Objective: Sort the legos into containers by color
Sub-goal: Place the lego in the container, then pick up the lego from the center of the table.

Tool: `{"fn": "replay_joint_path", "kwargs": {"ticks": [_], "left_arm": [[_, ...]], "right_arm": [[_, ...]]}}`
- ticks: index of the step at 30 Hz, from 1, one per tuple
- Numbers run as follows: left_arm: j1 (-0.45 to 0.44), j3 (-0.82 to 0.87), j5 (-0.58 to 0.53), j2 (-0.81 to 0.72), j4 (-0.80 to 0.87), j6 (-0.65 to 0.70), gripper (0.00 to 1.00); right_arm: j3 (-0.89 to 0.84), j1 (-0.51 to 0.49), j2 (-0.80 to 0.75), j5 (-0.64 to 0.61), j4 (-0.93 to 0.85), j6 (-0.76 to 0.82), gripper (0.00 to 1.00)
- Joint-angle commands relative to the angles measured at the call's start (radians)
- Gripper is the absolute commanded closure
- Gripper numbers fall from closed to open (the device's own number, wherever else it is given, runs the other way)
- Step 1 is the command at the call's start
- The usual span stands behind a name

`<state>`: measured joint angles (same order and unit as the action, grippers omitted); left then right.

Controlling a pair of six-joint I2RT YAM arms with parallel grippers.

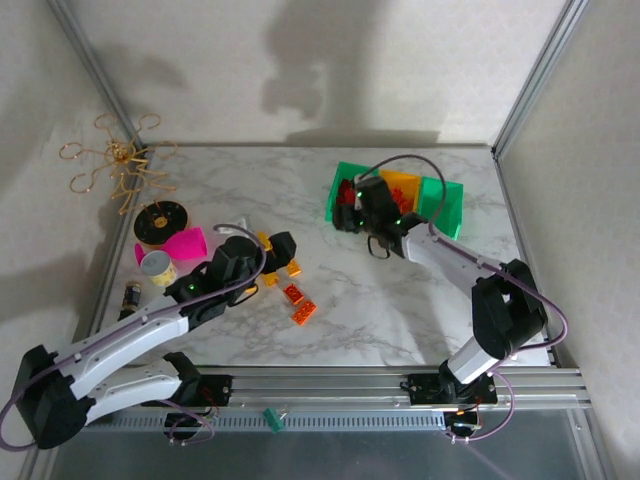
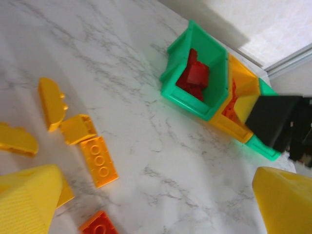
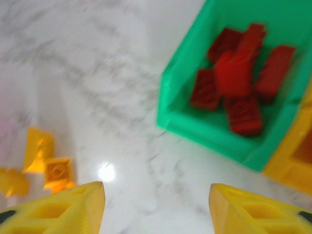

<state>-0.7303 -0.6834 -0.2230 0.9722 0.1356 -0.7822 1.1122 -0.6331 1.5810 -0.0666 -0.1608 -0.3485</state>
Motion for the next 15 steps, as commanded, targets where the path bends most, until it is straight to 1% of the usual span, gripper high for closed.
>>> {"fn": "replay_joint_path", "kwargs": {"ticks": [1,5,11,15], "left_arm": [[0.015,0.048,-0.040,-0.071,0.084,-0.044,0.00],[0.016,0.086,-0.051,-0.130,0.143,-0.077,0.00],[0.015,0.144,-0.070,-0.220,0.190,-0.118,0.00],[0.017,0.142,-0.098,-0.249,0.234,-0.130,0.00]], "right_arm": [[-0.048,-0.099,-0.023,0.023,-0.011,0.005,0.39],[-0.078,-0.225,0.002,-0.010,-0.008,0.025,0.34],[-0.112,-0.360,0.058,-0.028,0.040,0.015,0.28],[-0.104,-0.429,0.118,-0.050,0.045,0.014,0.25]]}}
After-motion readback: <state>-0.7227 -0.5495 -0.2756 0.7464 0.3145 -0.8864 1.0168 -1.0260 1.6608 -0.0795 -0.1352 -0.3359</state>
